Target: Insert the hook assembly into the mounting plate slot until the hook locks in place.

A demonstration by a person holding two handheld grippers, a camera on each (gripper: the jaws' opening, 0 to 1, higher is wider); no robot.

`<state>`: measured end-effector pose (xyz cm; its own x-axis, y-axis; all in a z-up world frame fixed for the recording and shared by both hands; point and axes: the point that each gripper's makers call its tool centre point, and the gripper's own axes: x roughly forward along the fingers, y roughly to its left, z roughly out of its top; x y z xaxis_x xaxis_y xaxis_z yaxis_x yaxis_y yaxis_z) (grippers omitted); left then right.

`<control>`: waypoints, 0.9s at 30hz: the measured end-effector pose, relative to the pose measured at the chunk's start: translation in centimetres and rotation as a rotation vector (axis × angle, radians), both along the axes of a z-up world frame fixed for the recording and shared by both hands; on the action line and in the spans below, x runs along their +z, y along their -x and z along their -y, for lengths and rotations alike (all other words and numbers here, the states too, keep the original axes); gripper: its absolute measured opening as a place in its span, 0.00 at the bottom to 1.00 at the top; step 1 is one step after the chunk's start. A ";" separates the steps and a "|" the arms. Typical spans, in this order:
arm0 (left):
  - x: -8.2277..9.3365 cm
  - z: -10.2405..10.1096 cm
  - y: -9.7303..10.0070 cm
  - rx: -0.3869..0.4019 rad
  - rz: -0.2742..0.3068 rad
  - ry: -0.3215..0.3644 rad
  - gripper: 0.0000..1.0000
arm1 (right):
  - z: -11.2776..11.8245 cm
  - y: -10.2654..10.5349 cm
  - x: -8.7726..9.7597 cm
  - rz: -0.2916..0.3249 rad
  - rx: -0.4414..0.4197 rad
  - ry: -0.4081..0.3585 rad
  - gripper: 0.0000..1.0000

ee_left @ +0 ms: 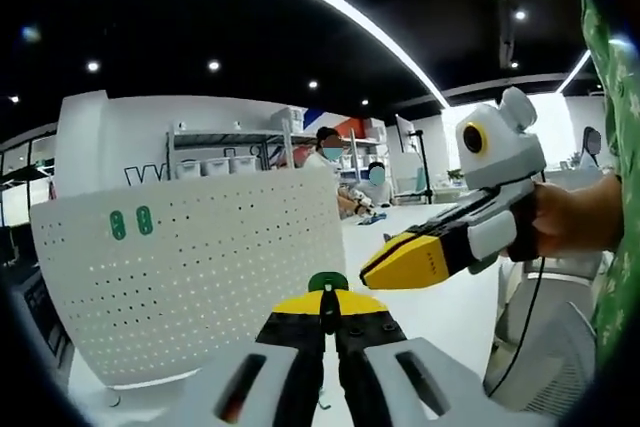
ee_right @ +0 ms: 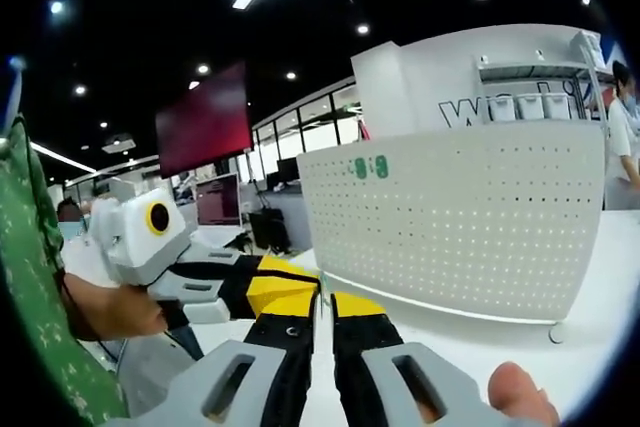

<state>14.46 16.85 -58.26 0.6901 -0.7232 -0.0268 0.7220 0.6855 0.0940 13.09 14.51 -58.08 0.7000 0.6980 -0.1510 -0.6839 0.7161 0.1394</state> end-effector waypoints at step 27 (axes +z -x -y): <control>0.8 -1.5 -2.7 0.127 -0.022 0.038 0.02 | 1.9 -1.6 0.4 0.100 -0.110 0.041 0.63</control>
<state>17.13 18.32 -57.45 0.7759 -0.6306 -0.0174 0.6305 0.7744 0.0516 14.64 12.58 -57.64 0.7852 0.6105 -0.1035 -0.6097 0.7915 0.0431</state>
